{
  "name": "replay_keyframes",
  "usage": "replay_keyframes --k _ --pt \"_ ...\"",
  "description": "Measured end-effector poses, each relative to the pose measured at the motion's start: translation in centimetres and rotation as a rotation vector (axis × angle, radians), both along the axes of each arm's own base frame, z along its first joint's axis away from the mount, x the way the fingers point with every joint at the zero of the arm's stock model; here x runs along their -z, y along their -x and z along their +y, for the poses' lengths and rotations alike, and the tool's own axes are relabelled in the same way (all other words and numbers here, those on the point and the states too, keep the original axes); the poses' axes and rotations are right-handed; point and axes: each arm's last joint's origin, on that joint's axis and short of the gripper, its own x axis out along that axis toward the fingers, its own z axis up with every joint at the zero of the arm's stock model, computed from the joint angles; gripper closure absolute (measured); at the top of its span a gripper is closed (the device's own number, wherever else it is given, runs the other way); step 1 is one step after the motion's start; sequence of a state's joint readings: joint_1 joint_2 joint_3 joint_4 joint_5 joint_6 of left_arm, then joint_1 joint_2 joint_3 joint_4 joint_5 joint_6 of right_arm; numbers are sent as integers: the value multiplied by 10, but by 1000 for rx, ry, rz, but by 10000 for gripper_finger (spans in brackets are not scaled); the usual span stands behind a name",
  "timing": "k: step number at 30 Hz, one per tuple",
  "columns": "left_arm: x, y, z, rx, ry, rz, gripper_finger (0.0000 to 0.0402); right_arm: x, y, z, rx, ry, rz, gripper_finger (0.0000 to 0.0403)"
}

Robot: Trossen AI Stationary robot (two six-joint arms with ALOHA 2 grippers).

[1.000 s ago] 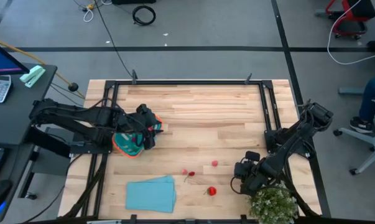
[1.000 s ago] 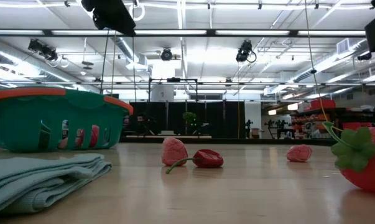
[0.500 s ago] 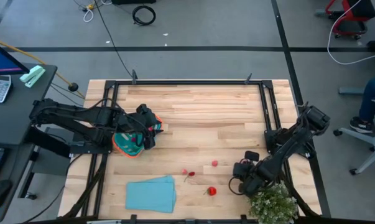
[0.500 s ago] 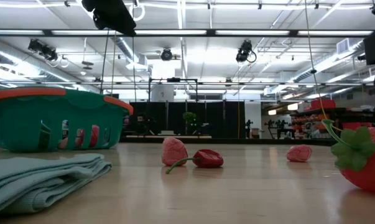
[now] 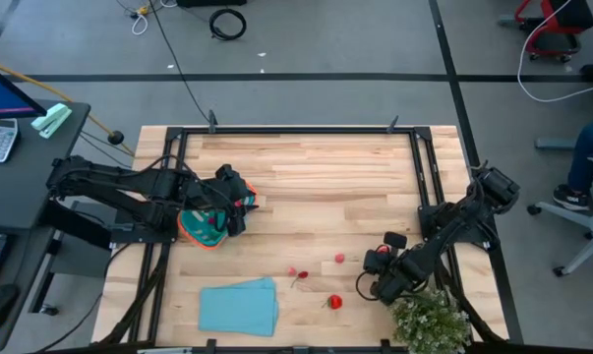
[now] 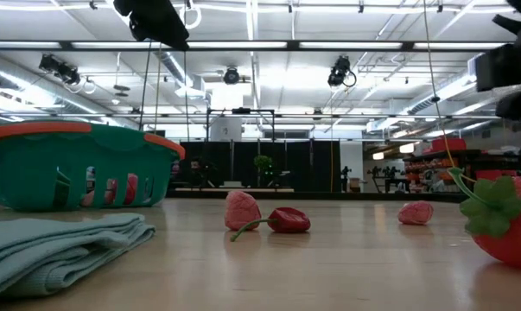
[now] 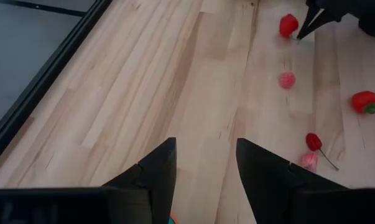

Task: Pick and placing Produce into tupperware
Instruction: Put the red strawberry into the blue basket

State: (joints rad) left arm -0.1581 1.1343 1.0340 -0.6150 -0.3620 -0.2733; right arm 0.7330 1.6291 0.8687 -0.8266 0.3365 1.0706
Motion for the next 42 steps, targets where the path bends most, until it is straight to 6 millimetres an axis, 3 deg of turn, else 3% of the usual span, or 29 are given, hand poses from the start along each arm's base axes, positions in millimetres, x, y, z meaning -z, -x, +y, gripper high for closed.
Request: replay_keyframes --k 9,17,23,30,34,38,42 --pt "-14 -3 2 -26 -71 -112 242 -24 -25 -30 77 204 -324 400" --pt "-58 -1 5 -12 -116 -226 269 -74 -64 -65 84 258 -684 401" --pt "-95 7 6 23 -181 -290 287 -105 -102 -89 -29 230 -956 402" --pt "-146 24 12 31 -306 -386 303 -95 -150 -122 -97 90 -1235 403" --pt "-168 34 20 -8 -325 -448 308 -92 -188 -135 -114 70 -1303 403" --pt "-178 39 26 -46 -330 -474 312 -92 -238 -140 -188 50 -1319 403" --pt "-175 39 31 -64 -336 -442 311 -86 -280 -143 -221 79 -1223 403"
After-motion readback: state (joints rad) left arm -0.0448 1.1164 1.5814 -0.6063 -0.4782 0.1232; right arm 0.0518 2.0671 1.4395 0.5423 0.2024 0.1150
